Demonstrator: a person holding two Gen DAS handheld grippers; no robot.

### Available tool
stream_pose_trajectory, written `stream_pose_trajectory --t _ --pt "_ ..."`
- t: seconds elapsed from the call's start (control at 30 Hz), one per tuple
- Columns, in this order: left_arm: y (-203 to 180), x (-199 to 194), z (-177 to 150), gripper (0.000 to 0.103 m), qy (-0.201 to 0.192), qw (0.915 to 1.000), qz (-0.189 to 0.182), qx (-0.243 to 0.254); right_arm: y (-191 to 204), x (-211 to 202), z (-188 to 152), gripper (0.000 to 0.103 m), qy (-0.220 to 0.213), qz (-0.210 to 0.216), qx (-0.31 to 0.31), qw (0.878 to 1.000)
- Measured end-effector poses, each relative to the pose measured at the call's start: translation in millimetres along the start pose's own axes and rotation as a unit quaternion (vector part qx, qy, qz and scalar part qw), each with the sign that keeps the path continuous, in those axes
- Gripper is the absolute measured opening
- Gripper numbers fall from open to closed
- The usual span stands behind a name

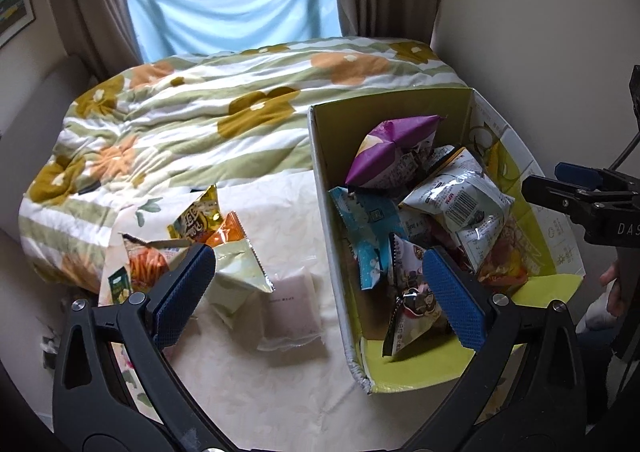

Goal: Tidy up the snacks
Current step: 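Withdraw both tools from the box back toward the remaining snacks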

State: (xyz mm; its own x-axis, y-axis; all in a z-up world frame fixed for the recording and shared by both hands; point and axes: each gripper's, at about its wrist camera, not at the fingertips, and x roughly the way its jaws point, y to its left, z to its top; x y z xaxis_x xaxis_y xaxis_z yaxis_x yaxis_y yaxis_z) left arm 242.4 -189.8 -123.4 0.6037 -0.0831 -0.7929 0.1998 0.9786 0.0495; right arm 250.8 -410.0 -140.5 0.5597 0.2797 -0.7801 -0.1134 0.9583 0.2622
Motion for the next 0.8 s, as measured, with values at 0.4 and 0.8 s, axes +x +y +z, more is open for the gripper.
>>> stream_pose_trajectory --t 0.4,0.8 --pt "25 -48 -9 0.103 -0.02 0.9992 0.024 -0.023 32 -42 -2 0.098 -0.052 -0.006 -0.051 0.997" --pt "138 -80 -59 0.103 -0.017 0.9945 0.054 -0.088 118 -57 -13 0.098 -0.086 0.018 -0.076 0.993"
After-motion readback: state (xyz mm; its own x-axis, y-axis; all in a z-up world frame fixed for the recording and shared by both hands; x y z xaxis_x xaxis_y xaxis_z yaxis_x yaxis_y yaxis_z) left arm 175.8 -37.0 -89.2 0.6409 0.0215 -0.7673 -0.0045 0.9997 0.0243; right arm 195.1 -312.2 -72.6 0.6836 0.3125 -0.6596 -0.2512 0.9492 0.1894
